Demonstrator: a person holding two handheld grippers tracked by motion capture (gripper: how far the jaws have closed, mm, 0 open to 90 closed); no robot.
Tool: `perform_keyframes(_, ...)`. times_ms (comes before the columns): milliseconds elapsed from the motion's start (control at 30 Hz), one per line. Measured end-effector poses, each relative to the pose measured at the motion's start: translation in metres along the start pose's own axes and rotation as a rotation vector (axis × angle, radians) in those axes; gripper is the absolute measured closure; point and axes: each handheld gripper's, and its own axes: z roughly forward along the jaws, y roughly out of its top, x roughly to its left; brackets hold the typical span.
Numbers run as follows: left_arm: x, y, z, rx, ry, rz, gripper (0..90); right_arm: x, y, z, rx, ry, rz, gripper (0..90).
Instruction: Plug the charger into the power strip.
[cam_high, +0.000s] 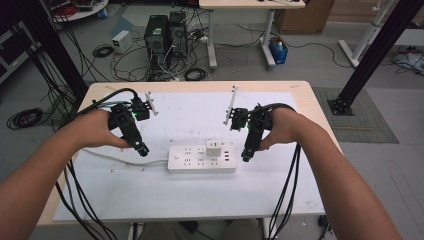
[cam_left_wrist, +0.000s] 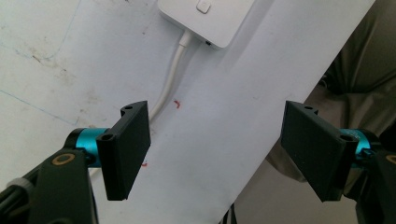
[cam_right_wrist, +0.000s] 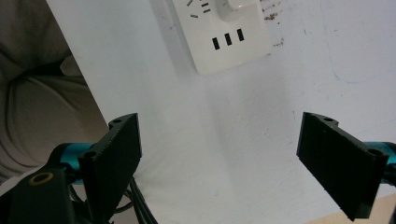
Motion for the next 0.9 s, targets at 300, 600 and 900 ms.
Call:
perform_keyframes(300,-0.0004,-0.0010,0.0006,0.005,0.006,-0.003,24.8,-0.0012,0.0008,0.0014,-0.004,-0.002,0.013,13.5)
perform_keyframes(600,-0.0009,0.0003,0.0026,0.006,0.007,0.001,24.8,-0.0008,-0.0001,0.0037,0.000,0.000,0.028,13.5)
perform_keyframes(900,-0.0014,0.0024,0.0039,0.009,0.009,0.003,24.8,-0.0037,-0.0026,0.0032,-0.007,0.000,0.028,13.5)
